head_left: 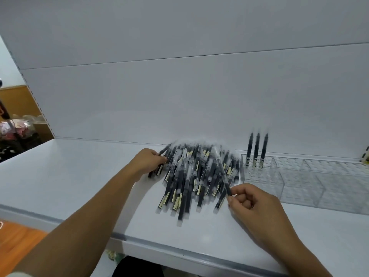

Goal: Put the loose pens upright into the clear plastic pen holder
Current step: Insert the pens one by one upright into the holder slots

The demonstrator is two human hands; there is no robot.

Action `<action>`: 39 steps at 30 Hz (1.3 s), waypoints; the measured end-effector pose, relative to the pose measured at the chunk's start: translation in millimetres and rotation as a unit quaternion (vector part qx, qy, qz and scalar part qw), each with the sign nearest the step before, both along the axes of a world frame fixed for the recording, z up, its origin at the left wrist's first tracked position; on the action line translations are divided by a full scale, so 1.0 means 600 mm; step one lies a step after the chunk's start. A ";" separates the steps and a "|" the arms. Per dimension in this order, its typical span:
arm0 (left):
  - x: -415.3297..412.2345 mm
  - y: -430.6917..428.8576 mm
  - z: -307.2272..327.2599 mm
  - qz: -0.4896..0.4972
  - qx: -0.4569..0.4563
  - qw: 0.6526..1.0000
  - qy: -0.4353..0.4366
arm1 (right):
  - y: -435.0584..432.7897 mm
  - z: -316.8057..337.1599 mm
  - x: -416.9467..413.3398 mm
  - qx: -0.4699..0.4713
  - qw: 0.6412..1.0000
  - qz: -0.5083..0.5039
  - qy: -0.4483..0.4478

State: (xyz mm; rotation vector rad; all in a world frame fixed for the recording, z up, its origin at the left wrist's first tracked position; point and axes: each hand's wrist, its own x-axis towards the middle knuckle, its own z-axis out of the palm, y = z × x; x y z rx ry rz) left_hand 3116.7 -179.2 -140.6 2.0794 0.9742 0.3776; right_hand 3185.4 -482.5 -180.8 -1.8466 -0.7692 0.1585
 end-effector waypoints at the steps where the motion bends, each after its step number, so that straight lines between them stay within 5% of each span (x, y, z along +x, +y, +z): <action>1: -0.002 -0.003 0.001 -0.004 0.001 1.000 -0.025 | 0.001 0.001 0.000 0.006 1.000 -0.001 0.005; 8: 0.011 -0.074 0.038 -0.083 -0.013 0.978 -0.193 | -0.008 0.028 0.012 0.049 0.997 0.040 0.039; 12: 0.048 -0.134 0.047 -0.137 -0.045 0.957 -0.253 | -0.036 0.070 0.042 0.044 0.997 0.057 -0.012; 23: 0.163 -0.276 0.047 -0.200 -0.131 0.902 -0.359 | -0.108 0.133 0.211 0.082 0.992 -0.097 -0.026; 39: 0.180 -0.295 0.021 -0.234 -0.138 0.879 -0.393 | -0.041 0.120 0.268 -0.181 0.972 -0.047 -0.146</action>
